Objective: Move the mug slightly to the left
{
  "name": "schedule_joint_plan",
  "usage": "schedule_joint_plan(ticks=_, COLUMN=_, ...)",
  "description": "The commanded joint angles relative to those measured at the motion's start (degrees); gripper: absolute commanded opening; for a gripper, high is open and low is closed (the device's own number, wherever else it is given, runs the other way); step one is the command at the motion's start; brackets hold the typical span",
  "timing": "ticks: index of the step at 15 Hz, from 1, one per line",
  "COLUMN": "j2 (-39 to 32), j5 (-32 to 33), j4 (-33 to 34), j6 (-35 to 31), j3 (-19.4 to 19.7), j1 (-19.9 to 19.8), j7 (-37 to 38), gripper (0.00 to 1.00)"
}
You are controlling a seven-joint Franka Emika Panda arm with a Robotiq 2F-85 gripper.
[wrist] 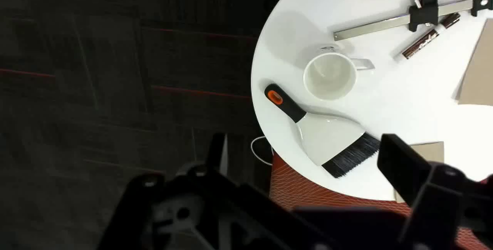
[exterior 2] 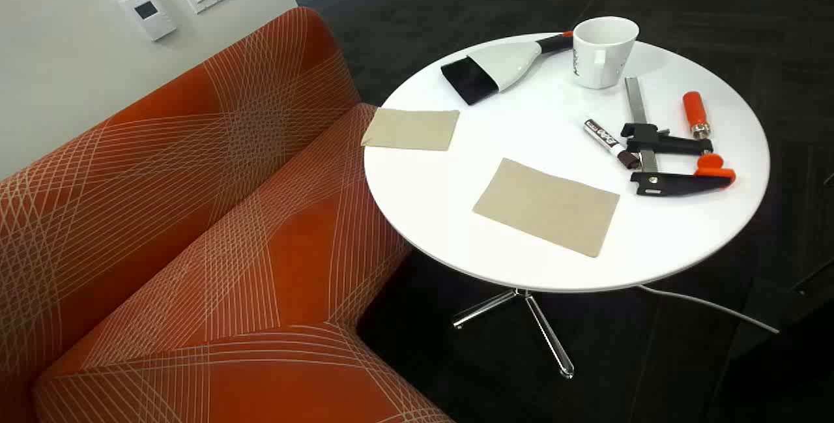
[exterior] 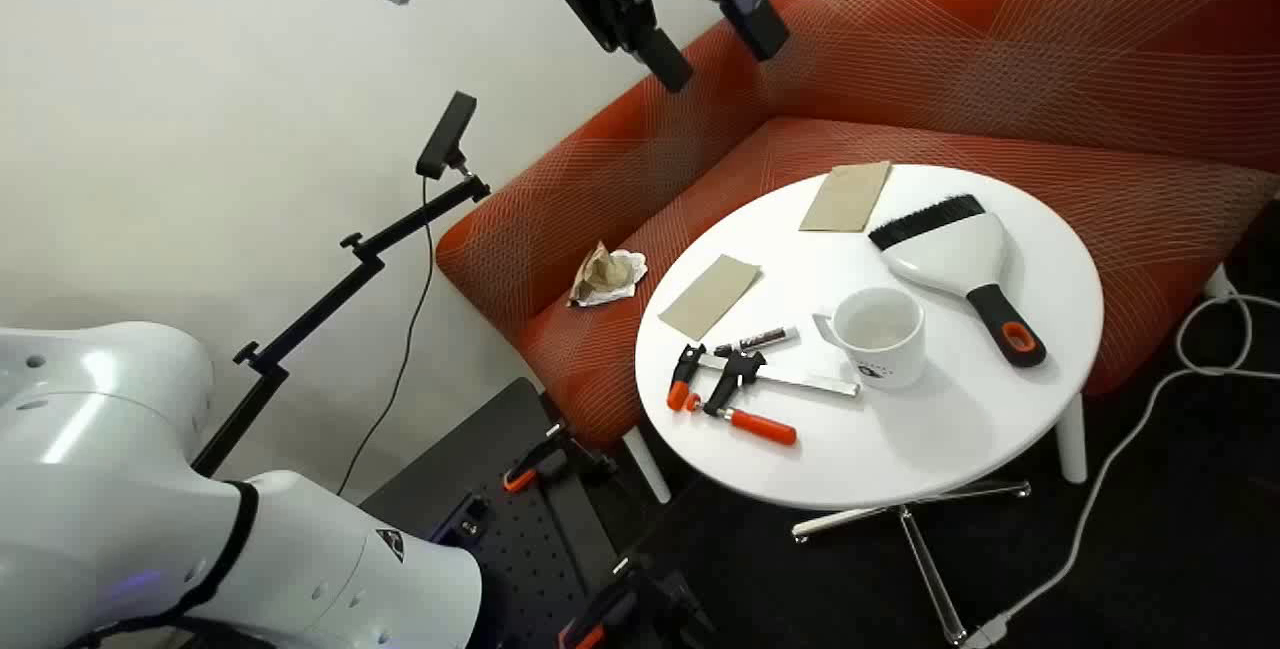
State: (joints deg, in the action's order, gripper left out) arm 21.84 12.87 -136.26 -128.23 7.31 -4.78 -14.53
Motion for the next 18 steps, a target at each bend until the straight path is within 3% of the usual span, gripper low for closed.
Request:
schedule_joint_plan(ticks=1, j2=0.0, j5=-0.1, j4=0.1, j6=0.2, j3=-0.1, j1=-0.1, j7=-0.1, gripper=1.0)
schedule_joint_plan(ticks=15, j2=0.0, j5=-0.1, j4=0.1, j6=0.2, j3=-0.1, j1=-0.1, j7=-0.1, gripper=1.0)
schedule_joint_plan(ticks=18, j2=-1.7, j5=-1.0, j4=0.3, j6=0.8, j3=-1.6, j1=0.9, j7=2.0, gripper=1.0)
